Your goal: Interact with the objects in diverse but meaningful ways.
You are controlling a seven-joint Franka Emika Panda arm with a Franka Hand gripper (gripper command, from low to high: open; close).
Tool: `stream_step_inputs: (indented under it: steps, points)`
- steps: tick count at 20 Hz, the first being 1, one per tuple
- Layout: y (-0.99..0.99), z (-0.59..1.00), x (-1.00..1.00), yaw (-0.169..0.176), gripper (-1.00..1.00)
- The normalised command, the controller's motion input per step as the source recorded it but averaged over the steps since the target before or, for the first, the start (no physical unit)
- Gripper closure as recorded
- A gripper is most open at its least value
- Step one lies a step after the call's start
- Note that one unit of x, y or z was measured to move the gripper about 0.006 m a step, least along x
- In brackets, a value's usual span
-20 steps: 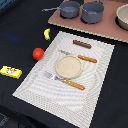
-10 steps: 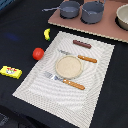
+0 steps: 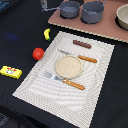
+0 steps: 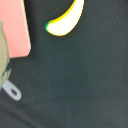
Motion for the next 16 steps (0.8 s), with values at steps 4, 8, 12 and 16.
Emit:
stream_step_inputs:
  steps: [4, 8, 12, 16]
  points:
    - [-0.26, -0.4, 0.13, -0.05, -1.0]
    - [-0.21, -0.39, 0.13, -0.047, -1.0]
    - [-0.36, -0.37, 0.07, -0.065, -1.0]
    - [-0.41, -0.38, 0.0, -0.068, -1.0]
